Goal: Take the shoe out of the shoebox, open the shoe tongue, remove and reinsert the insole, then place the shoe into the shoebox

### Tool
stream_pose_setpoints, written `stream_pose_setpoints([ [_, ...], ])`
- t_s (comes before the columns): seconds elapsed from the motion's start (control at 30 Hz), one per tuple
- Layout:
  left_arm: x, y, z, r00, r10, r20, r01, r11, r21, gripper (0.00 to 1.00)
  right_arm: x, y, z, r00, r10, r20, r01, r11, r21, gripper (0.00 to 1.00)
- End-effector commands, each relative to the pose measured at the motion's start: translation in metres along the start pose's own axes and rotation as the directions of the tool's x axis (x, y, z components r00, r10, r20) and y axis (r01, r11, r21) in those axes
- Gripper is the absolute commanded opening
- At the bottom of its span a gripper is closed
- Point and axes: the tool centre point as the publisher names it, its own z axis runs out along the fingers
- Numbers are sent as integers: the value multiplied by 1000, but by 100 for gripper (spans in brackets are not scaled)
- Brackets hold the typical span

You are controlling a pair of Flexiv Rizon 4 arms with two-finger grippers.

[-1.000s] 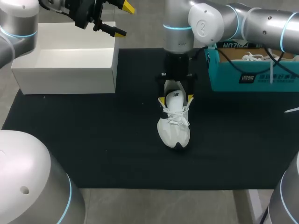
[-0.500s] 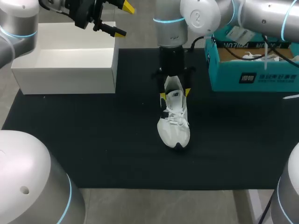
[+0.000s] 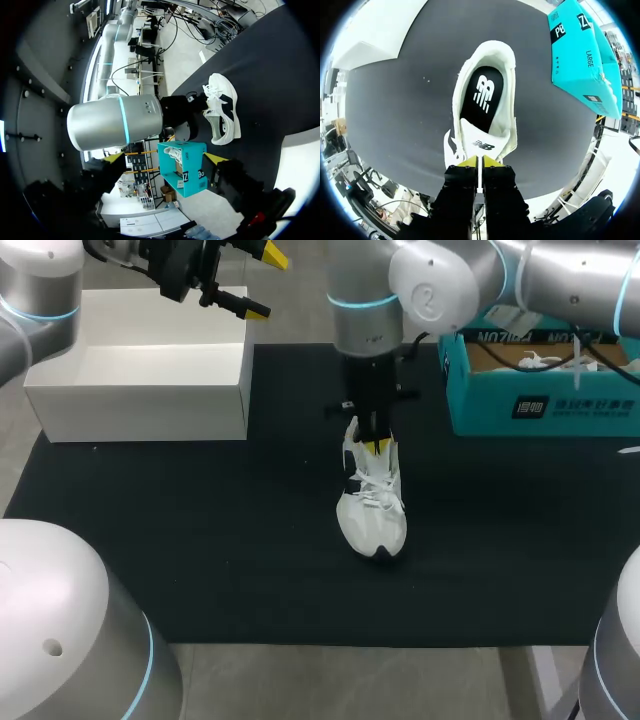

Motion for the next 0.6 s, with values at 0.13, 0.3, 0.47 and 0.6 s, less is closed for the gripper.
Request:
stream_pose_setpoints([
  [0.13, 0, 1, 0, 1000, 1, -2, -1, 1000, 2, 100, -3, 8, 21, 1000, -11, -15, 11, 1000, 15, 0],
  [0.3, 0, 1, 0, 1000, 1, -2, -1, 1000, 2, 100, -5, 10, 32, 1000, -6, -23, 6, 1000, 24, 0],
  [0.47, 0, 1, 0, 1000, 1, -2, -1, 1000, 2, 100, -2, 11, 9, 994, -95, -62, 85, 986, -144, 0],
  [0.6, 0, 1, 0, 1000, 1, -2, -1, 1000, 2, 100, 6, 19, -14, 940, -340, -3, 318, 882, -349, 0],
])
